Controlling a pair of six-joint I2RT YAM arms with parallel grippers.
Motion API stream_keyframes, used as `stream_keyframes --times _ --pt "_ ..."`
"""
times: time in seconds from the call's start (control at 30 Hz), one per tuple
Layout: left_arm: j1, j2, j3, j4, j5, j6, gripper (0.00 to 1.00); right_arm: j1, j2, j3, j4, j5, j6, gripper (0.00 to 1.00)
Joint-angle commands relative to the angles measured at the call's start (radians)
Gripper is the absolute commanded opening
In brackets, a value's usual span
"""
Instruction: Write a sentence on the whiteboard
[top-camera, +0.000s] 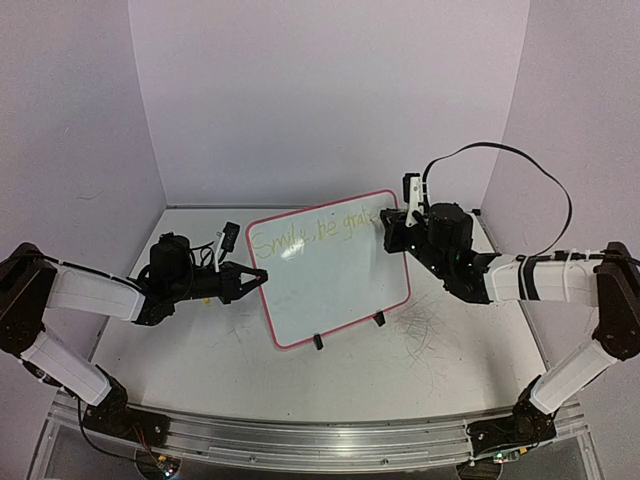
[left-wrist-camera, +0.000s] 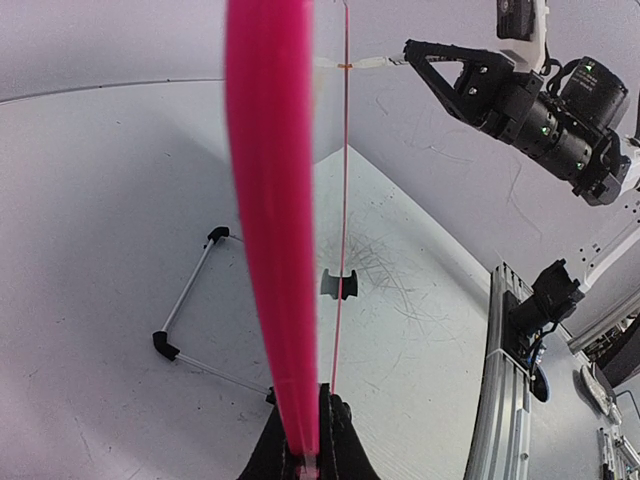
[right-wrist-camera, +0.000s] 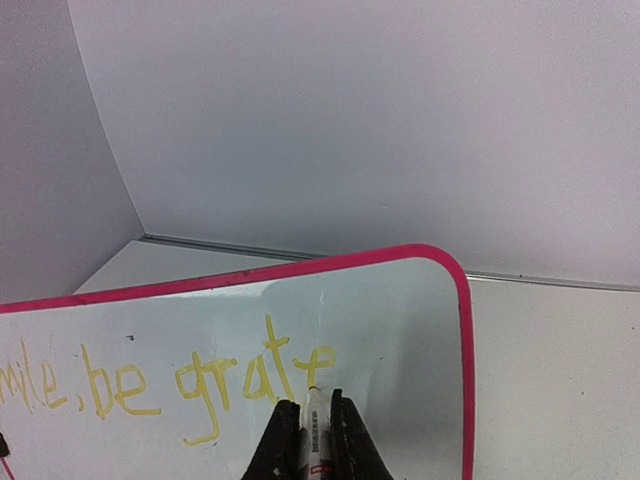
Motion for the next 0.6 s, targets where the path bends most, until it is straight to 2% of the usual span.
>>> stream_keyframes --times 0.0,0.17,0.4,0.57 --pt "0.009 -0.029 -0.013 0.001 -0.042 0.078 0.00 0.000 -0.019 -0.018 -0.025 0.034 0.007 0.00" --pt "0.009 -0.031 -0.016 0.000 -0.044 0.076 0.00 0.000 -0.049 -0.013 -0.016 0.108 -0.039 0.00" --pt "0.009 -0.015 -0.009 0.000 -0.041 0.075 0.00 -0.006 -0.222 -0.101 0.080 -0.107 -0.055 0.00" --pt "0.009 -0.002 0.000 0.000 -0.033 0.076 0.00 -0.058 -0.163 -0.074 0.062 -0.121 -0.046 0.00"
